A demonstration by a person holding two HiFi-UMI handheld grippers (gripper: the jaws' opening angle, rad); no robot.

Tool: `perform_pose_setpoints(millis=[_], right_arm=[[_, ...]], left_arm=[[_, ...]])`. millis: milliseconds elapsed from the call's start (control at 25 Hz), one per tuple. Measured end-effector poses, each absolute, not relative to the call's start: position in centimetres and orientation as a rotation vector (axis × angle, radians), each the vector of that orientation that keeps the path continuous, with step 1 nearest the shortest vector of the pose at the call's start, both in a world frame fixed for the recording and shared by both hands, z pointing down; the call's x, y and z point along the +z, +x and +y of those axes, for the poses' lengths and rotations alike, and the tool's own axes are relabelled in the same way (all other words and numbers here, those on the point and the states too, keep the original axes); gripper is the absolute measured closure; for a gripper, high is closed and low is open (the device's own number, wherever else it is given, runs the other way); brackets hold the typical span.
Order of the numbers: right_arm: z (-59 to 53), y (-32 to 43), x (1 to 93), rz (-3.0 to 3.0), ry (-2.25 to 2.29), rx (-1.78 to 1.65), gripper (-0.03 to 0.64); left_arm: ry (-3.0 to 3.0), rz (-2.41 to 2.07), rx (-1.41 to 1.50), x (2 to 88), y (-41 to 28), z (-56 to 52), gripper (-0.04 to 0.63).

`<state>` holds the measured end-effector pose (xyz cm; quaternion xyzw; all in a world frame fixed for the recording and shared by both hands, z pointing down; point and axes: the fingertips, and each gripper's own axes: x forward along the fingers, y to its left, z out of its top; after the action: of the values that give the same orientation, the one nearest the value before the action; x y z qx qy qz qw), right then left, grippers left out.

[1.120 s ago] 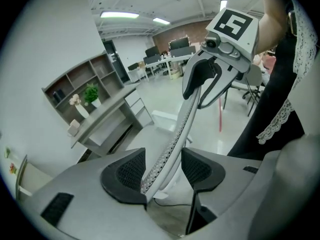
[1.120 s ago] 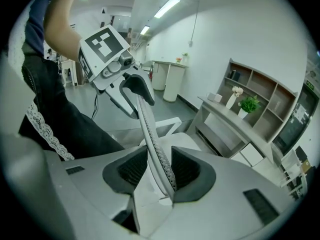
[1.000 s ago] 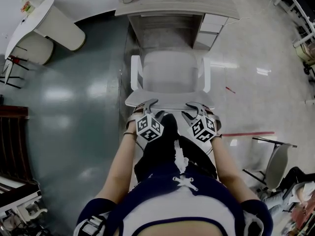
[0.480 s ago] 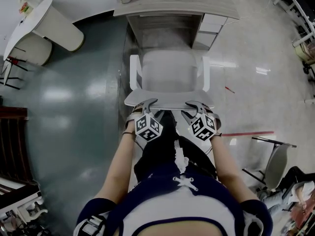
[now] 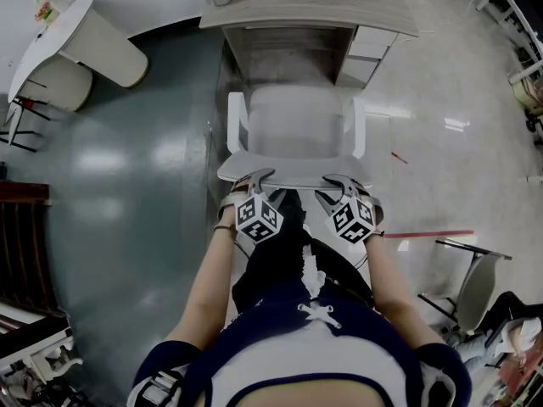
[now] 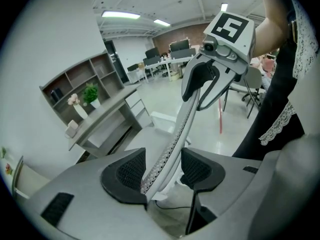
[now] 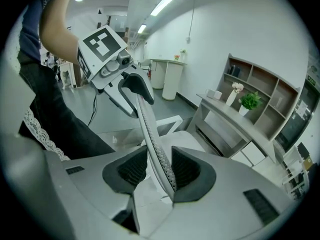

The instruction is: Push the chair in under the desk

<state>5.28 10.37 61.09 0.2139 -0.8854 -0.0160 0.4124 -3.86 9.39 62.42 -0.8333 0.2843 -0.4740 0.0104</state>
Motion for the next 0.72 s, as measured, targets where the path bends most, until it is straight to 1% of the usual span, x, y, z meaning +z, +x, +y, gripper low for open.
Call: perform_pose_setpoints(millis=[720], right_arm=[[7.0, 4.4, 60.8, -2.226, 0.532, -0.029, 0.474]], left_arm=[[-2.603, 0.870, -1.469, 62.0, -4.7, 6.0, 0.368]])
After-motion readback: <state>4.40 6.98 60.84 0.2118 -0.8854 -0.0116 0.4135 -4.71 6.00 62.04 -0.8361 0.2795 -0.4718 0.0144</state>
